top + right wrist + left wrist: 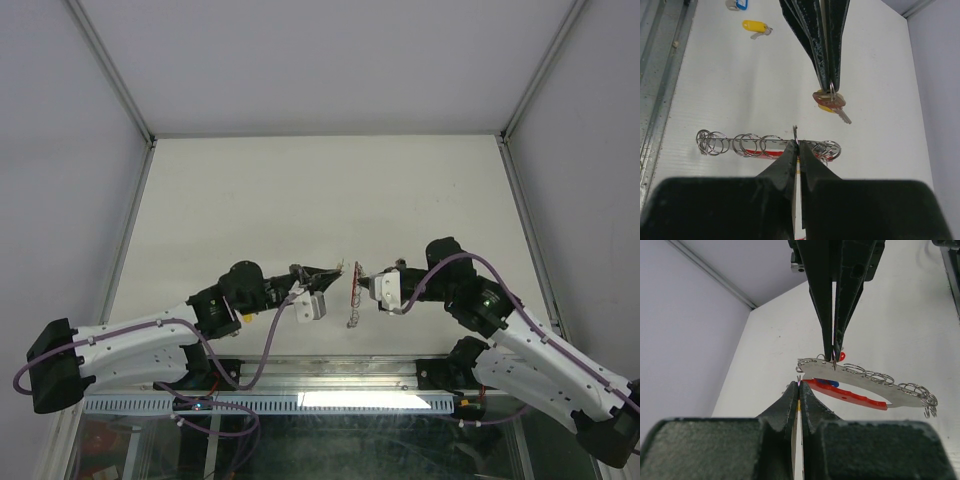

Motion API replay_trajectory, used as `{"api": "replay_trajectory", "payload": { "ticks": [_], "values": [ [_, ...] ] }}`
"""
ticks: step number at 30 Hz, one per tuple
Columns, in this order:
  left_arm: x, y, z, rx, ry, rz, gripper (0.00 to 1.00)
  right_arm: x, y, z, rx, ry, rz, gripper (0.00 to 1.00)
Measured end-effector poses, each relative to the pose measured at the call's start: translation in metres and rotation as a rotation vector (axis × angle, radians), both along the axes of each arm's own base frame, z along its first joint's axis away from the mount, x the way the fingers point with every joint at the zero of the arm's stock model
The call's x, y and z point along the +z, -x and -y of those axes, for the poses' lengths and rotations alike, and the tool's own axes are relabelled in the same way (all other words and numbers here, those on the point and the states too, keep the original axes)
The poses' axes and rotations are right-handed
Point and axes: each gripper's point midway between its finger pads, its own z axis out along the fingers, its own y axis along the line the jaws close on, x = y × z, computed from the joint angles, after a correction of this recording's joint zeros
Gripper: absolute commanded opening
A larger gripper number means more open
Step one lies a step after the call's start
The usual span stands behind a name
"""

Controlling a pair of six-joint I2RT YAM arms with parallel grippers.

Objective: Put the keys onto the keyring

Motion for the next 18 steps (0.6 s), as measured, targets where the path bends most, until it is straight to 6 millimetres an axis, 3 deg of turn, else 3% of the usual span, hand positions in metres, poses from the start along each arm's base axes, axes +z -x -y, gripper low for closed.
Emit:
{"api": "replay_trajectory", "payload": {
  "ticks": [10,16,18],
  "values": [
    [0.026,0.009,-0.007,-0.031,0.112,0.104,0.00,0.007,0.012,-0.009,0.045,-0.060,-0.082,0.00],
    [0.000,0.013,-0.019,-0.024,0.155,0.137,0.00,0.002,0.014,-0.016,0.081,-0.081,-0.200,0.00],
    [0.004,0.014,-0.019,-0.027,0.172,0.146,0.00,0.002,0.012,-0.015,0.085,-0.095,-0.244,0.00]
  ]
}}
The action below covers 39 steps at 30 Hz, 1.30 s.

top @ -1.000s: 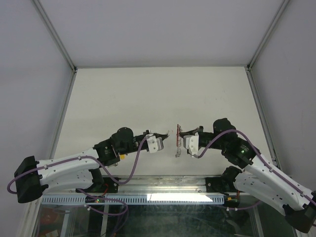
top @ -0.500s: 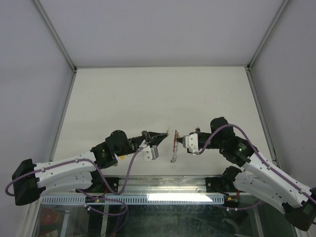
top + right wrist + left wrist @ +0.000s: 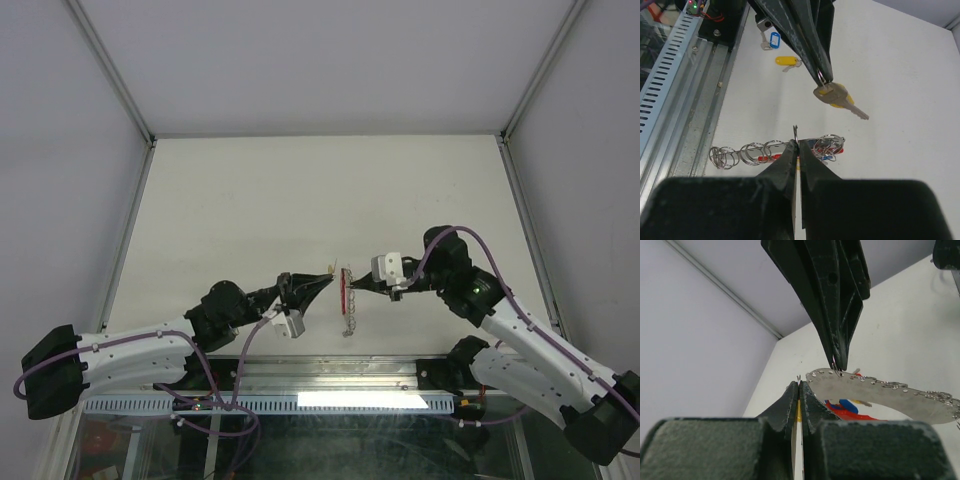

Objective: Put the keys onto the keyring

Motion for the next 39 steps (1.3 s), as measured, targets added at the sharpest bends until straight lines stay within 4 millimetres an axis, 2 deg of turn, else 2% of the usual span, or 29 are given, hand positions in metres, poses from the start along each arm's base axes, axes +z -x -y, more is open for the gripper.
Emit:
{"api": "replay_trajectory", "payload": {
  "ticks": [3,7,16,24,39],
  "values": [
    [0.014,0.004,-0.001,-0.017,0.046,0.036,0.00,0.000,0.002,0.000,0.026,-0.017,-0.058,0.00],
    [0.020,0.011,0.001,-0.058,0.049,0.099,0.00,0.000,0.010,-0.004,0.087,-0.028,-0.133,0.00],
    [0.012,0.024,0.007,-0.136,-0.009,0.201,0.00,0.010,0.017,-0.009,0.146,-0.048,-0.194,0.00],
    [-0.003,0.025,0.011,-0.152,-0.067,0.216,0.00,0.010,0.018,-0.009,0.144,-0.045,-0.223,0.00],
    [-0.008,0.025,0.013,-0.162,-0.083,0.221,0.00,0.005,0.017,-0.010,0.135,-0.021,-0.269,0.00]
  ]
}}
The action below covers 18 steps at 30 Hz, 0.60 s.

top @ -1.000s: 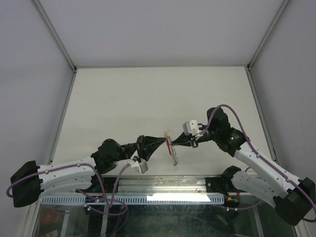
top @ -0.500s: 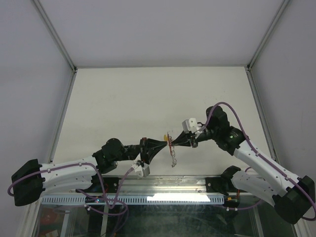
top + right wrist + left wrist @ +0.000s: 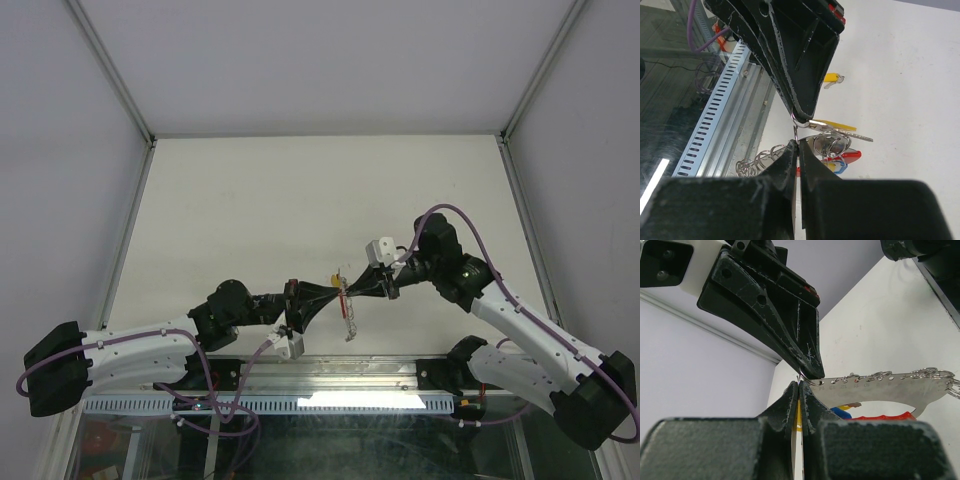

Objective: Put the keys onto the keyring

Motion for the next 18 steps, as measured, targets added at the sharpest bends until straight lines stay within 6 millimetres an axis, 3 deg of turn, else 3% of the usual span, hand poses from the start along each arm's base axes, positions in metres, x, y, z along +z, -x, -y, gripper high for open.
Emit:
{"api": "replay_trajectory", "payload": {
  "ticks": [18],
  "values": [
    [-0.0001,0.0011,0.0003,-0.006,-0.001,0.000,0.00,-0.0049,-0.0025,0.0007,-0.017,0.032,-0.025,0.00]
  ]
}}
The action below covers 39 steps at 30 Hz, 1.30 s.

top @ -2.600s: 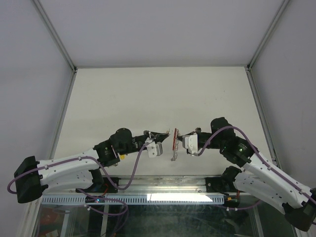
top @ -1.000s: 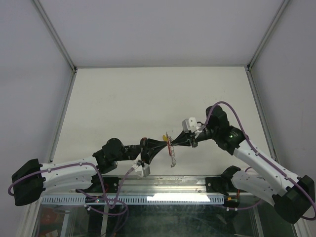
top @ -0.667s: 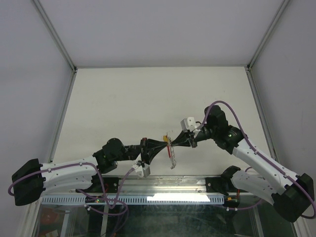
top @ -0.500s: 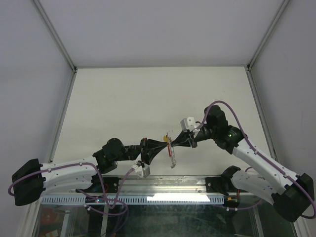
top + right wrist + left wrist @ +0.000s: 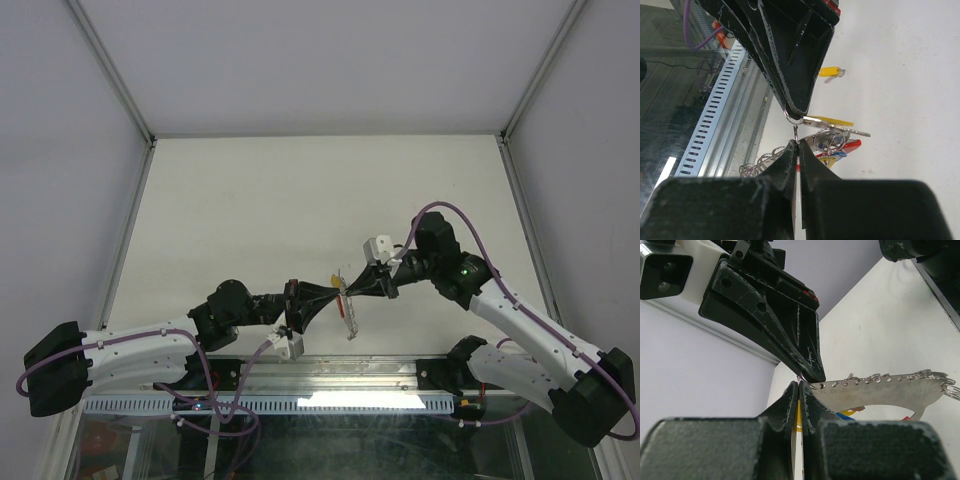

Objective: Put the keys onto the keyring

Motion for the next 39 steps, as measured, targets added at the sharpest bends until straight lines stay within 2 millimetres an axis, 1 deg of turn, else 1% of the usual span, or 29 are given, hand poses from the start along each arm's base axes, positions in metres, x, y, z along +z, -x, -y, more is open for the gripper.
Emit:
{"api": "replay_trajectory", "payload": {
  "ticks": [20,27,39],
  "values": [
    [-0.005,0.002,0.003,-0.019,-0.021,0.005,0.00,-0.003,-0.003,-0.001,-0.007,0.014,-0.008,0.00],
    [-0.005,0.001,0.002,-0.011,-0.022,0.003,0.00,-0.007,0.002,0.003,0.005,0.040,-0.022,0.00],
    [-0.007,0.000,0.003,-0.006,-0.026,0.000,0.00,-0.005,0.008,0.002,0.029,0.042,-0.022,0.00]
  ]
}}
